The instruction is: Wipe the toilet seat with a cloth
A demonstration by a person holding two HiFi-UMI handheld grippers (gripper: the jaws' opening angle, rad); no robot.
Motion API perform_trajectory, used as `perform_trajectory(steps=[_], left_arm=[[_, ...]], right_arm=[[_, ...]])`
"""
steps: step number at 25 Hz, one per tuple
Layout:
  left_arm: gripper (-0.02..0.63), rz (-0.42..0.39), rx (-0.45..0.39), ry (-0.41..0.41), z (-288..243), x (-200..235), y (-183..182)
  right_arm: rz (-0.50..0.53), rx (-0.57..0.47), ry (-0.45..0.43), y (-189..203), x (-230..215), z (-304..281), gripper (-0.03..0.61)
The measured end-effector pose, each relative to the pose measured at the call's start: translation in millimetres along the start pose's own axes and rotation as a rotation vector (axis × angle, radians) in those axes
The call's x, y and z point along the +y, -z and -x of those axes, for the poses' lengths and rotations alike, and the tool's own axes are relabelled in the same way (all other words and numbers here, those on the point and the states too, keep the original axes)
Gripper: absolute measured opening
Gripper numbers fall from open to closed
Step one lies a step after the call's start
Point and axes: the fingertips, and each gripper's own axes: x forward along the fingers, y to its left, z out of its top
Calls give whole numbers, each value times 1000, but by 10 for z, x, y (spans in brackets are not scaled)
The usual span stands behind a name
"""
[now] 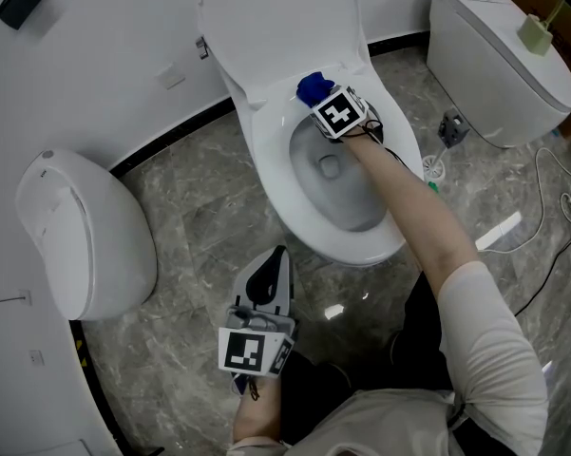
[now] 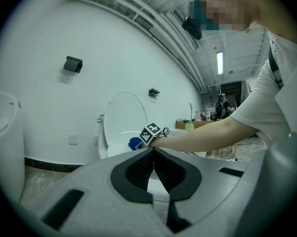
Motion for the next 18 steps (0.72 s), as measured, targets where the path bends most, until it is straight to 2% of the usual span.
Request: perform_trajectory(steps=[18], left_arm=[[8,8,-7,23,-35,-63,7]], right_arm=[[96,-2,-45,-163,268,-77,49]])
